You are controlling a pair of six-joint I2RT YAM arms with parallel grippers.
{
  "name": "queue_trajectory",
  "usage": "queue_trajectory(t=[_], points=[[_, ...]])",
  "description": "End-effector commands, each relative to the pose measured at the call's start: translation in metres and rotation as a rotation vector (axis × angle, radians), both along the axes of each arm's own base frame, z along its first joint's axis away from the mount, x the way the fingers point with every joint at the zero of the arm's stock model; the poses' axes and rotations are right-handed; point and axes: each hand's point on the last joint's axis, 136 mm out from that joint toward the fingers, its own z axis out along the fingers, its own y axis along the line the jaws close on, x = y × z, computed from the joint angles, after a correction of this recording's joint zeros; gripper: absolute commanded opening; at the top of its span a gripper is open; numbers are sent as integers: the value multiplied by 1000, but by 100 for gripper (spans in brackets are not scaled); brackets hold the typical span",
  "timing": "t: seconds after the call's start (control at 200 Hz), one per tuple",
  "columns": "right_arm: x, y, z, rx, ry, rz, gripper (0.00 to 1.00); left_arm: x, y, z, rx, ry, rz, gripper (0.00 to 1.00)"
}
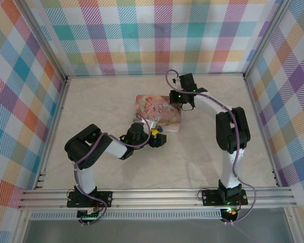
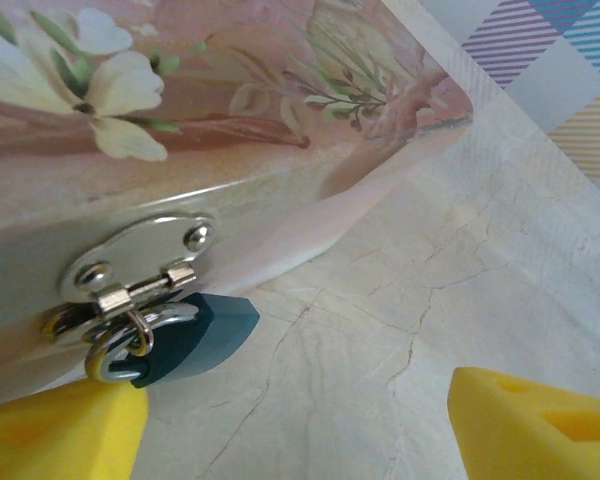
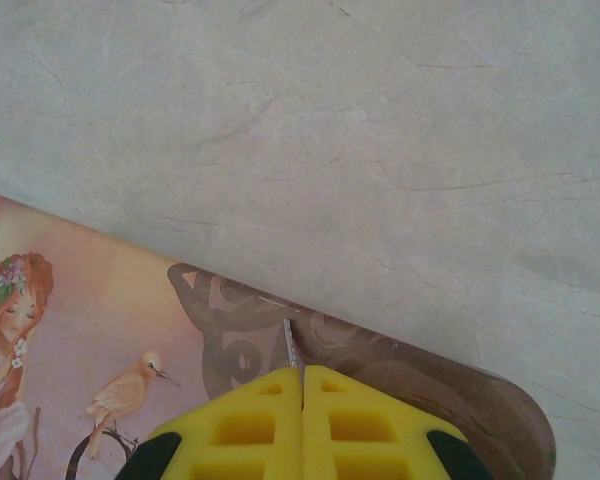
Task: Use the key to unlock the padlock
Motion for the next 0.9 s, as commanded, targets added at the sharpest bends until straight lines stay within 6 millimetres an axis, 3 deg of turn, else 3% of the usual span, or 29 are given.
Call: queue_trajectory(t=[0.0, 0.4, 0.715, 0.895], points=[[-7, 2, -10, -13, 22, 28, 0, 2, -10, 26, -72, -42, -43, 78], [-11, 1, -12, -19, 25, 28, 0, 18, 6, 31, -210, 9, 19, 74], [-15, -1, -10, -17, 14, 30, 0, 32, 28, 14, -211, 35, 134, 83], [-16, -1, -9, -16, 12, 32, 0, 33, 20, 7, -228, 63, 98, 86]])
